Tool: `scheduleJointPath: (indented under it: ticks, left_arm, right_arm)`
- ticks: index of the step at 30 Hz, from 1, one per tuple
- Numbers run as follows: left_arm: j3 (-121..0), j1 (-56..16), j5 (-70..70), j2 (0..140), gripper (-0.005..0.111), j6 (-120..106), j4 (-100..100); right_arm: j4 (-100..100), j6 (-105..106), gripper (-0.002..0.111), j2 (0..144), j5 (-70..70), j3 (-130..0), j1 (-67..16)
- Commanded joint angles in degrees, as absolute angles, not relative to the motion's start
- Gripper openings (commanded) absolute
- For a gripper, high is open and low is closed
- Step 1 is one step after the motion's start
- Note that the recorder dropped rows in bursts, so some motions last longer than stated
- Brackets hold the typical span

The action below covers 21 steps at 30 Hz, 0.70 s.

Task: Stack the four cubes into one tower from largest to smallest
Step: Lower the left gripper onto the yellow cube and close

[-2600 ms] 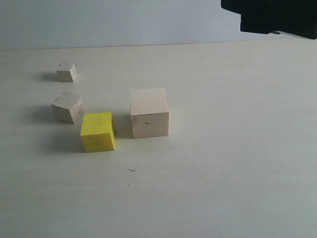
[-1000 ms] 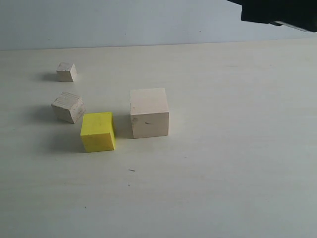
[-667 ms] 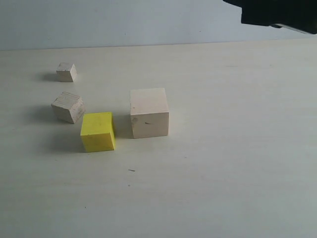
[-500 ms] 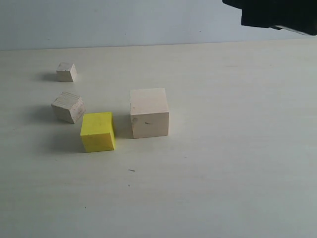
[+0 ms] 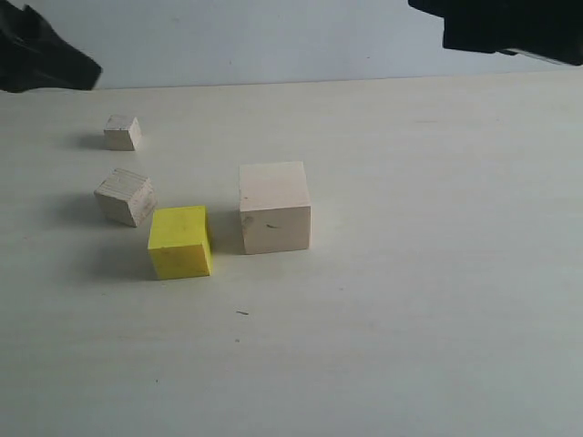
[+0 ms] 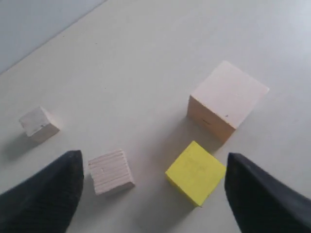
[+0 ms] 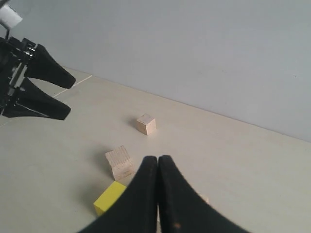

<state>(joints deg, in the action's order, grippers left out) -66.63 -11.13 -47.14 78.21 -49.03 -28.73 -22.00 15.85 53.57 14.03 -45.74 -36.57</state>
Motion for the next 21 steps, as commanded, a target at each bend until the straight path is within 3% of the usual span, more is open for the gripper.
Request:
scheduleJointPath:
  ticks: [1, 3, 6, 21]
  left_arm:
    - [-67.63, -17.97, -47.52, 83.81, 0.068, -50.65, -21.49]
    - [-67.63, -21.91, -47.54, 87.63, 0.066, -50.65, -16.22]
    - [-67.63, -25.18, -47.54, 92.47, 0.082, -50.53, -13.86]
    - [-67.63, -25.82, -46.57, 103.98, 0.082, -59.44, -10.42]
  right_arm:
    - [-18.46, 16.08, 0.0, 53.28, 13.13, -45.53, -36.7]
    - [-16.55, 15.57, 0.0, 53.3, 13.24, -45.53, -36.7]
    - [-16.52, 14.93, 0.0, 53.3, 14.11, -45.53, -36.7]
    - [-16.52, 14.92, 0.0, 53.3, 17.67, -45.53, -36.7]
